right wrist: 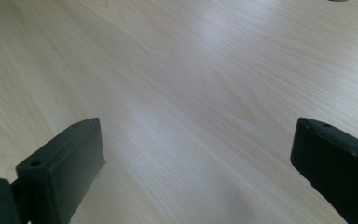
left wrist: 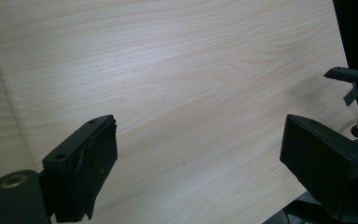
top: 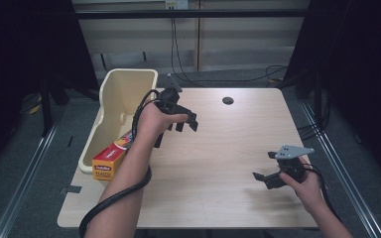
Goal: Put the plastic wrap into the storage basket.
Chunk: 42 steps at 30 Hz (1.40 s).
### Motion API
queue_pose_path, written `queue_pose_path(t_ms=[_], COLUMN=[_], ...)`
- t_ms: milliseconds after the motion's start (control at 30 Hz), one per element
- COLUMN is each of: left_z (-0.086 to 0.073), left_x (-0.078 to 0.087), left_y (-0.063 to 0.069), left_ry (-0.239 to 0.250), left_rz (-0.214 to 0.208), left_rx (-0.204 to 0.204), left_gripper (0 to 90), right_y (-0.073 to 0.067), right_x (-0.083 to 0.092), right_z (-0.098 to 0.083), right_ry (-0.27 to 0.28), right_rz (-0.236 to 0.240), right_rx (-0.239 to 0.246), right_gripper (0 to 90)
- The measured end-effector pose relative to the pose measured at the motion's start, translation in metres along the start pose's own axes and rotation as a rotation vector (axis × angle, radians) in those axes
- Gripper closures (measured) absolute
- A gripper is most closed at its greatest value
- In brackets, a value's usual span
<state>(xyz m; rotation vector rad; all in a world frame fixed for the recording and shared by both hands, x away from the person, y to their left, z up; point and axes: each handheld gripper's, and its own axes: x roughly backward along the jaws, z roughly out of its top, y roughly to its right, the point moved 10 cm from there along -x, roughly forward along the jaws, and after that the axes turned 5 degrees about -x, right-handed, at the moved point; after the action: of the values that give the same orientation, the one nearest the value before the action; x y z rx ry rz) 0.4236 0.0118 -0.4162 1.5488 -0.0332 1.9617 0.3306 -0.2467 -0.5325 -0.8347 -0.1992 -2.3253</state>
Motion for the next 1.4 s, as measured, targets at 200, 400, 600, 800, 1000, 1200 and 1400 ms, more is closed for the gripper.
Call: queue_pose_path(t_ms=[200, 400, 600, 800, 1000, 1200, 1400], left_z=[-0.004, -0.007, -0.013, -0.019, -0.025, -0.031, -0.037], left_x=[-0.011, -0.021, -0.029, -0.038, -0.046, -0.053, -0.064], left_y=[0.0, 0.005, 0.008, 0.01, 0.01, 0.009, 0.01], left_ry=[-0.006, -0.008, -0.013, -0.017, -0.008, -0.006, 0.005], left_rz=[-0.007, -0.016, -0.013, -0.025, -0.023, -0.025, -0.039], left_rx=[-0.007, -0.029, -0.051, -0.071, -0.09, -0.108, -0.123], left_gripper=[11.1, 11.4, 11.4, 11.2, 11.2, 11.1, 11.1], right_y=[0.0, 0.0, 0.001, 0.001, 0.001, 0.001, 0.002], right_x=[0.0, 0.0, 0.0, 0.0, -0.001, -0.001, -0.002], right_z=[0.0, 0.0, -0.001, -0.001, -0.002, -0.002, -0.004], right_ry=[0.0, -0.002, -0.001, -0.006, -0.008, -0.012, -0.017], right_rz=[0.0, 0.0, -0.001, -0.002, 0.0, -0.003, -0.007], right_rx=[0.001, 0.005, 0.001, 0.001, 0.006, 0.004, 0.001], right_gripper=[2.2, 2.2, 2.3, 2.2, 2.2, 2.3, 2.2])
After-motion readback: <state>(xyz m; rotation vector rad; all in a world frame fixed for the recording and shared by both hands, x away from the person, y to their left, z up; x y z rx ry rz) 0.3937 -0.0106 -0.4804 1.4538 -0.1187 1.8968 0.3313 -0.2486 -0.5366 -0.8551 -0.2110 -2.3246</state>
